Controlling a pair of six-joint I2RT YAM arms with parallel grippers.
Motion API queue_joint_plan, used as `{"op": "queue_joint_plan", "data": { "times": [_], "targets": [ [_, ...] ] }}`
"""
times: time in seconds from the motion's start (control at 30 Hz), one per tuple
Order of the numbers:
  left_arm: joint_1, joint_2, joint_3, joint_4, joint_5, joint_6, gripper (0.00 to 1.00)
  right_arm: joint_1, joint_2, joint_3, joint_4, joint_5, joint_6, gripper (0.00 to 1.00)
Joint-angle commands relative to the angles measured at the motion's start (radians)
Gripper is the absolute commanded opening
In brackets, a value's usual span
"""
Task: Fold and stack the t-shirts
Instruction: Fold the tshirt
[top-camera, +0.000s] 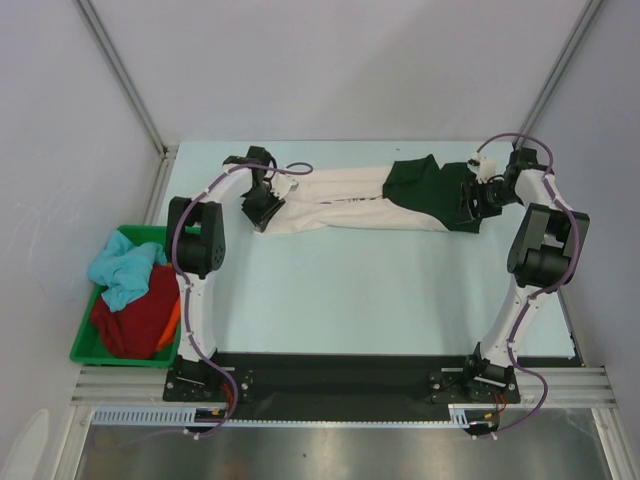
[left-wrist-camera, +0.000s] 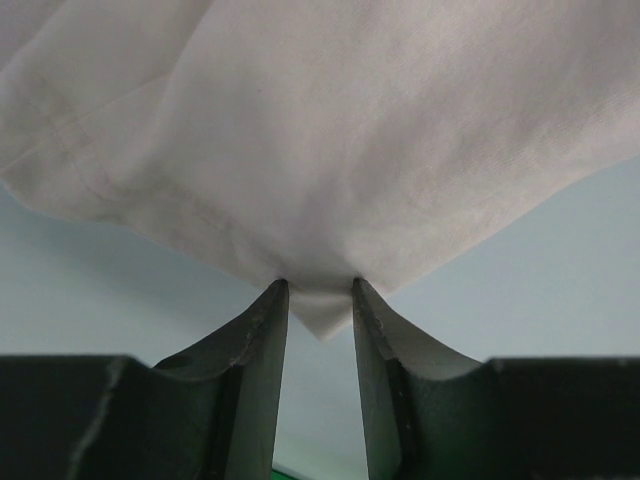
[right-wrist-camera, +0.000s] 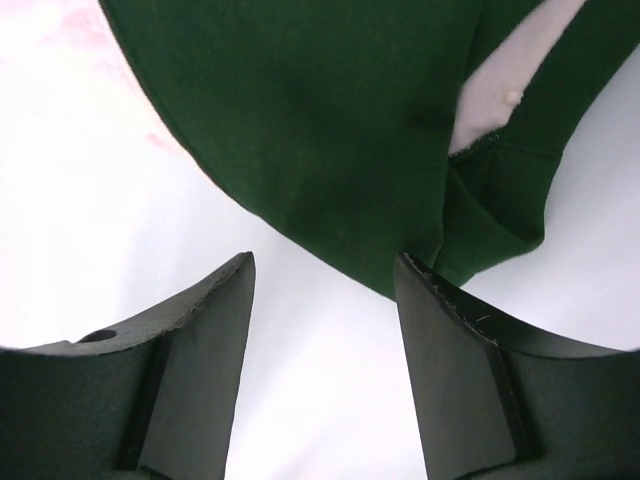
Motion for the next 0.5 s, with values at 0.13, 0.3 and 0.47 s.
{"op": "queue_joint_plan", "data": {
  "times": [0.13,0.3,0.47],
  "targets": [
    [0.004,0.003,0.000,0.009,0.004,-0.022,0.37,-0.030,-0.012,-0.005,0.056,0.003,-0.002,0.64],
    [0.004,0.022,0.013,0.012,-0.004,-0.026,0.37,-0.046,0.013,-0.007,0.075,0.027,-0.013,0.64],
    [0.004,0.029,0.019,0.012,-0.015,-0.028,0.37,-0.057,0.066,0.034,0.037,-0.012,-0.022,0.61]
  ]
}}
